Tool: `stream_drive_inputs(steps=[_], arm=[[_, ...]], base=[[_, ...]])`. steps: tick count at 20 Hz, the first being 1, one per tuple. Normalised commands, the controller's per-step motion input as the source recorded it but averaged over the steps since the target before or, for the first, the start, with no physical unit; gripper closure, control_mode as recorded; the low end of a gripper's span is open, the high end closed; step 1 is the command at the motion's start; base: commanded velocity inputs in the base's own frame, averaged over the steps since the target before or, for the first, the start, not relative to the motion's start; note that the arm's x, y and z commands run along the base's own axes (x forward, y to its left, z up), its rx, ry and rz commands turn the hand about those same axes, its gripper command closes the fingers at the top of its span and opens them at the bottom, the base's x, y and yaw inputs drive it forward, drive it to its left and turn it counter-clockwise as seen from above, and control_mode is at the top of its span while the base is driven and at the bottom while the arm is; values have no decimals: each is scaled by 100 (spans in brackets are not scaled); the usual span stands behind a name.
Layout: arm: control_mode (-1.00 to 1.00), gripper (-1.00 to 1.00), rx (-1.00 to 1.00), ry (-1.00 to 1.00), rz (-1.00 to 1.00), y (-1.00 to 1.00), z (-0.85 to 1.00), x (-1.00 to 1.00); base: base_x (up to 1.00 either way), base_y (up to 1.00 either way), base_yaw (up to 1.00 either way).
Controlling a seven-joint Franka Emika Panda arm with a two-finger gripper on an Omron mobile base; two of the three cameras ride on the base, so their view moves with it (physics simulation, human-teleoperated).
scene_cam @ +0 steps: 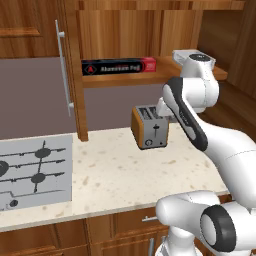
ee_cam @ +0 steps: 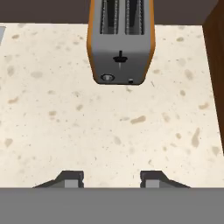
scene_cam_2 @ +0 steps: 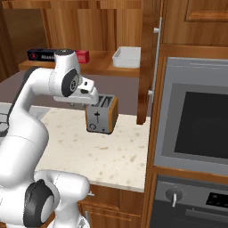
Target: Retrieve the tupperware and aluminum foil from the cabinet and place them on the dining counter near the plate with chicken drumstick and shrimp to prepare for storing leftovers.
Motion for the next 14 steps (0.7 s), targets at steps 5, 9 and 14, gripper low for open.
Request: stream_drive_inputs(steps=[5, 9, 14], arm=[[-100, -100, 0, -11, 2, 0, 28, 0], [-100, -100, -1, -20, 7, 0, 61, 5], [-100, -100, -8, -17, 12, 0, 57, 24]], base=[[0, 0, 0], [0, 0, 0], [0, 0, 0]])
